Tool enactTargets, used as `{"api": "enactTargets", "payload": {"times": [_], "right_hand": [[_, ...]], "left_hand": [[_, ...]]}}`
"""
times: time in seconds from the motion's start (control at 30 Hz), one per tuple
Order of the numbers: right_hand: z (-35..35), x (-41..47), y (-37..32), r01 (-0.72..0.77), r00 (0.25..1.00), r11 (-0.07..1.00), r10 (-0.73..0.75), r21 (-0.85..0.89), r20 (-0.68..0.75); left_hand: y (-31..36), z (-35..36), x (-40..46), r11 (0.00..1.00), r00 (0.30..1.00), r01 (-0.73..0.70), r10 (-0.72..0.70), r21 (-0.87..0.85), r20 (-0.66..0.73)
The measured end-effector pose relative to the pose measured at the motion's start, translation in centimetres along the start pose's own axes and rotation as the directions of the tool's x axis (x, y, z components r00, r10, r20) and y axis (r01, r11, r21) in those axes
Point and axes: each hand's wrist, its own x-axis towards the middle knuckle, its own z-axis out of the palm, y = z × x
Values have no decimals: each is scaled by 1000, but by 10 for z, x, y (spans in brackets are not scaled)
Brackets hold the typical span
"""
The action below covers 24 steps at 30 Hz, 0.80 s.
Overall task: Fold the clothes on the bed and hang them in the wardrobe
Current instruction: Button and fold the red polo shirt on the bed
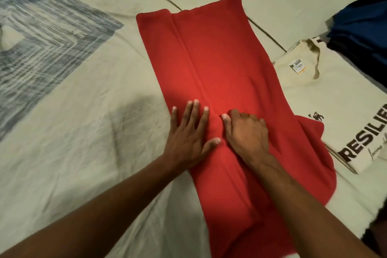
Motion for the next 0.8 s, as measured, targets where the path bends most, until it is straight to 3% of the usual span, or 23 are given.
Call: {"api": "enactTargets", "payload": {"times": [0.17,0.3,0.47,0.67,0.8], "right_hand": [[-7,-40,25,-62,990,998,57,-33,-129],[-15,-81,37,-223,952,962,250,159,-177],[-18,-115,46,-579,811,750,571,320,128],[-23,-112,60,-680,731,694,614,238,297],[-24,-108,80,-675,738,609,568,417,364]], "left_hand": [[54,7,-58,997,997,-77,77,-31,10],[79,7,-83,998,998,-54,56,-45,25],[103,0,-104,994,996,-87,88,-64,9],[144,-9,-129,972,975,-211,202,-105,-91],[156,-16,-129,983,982,-152,139,-101,-129]]}}
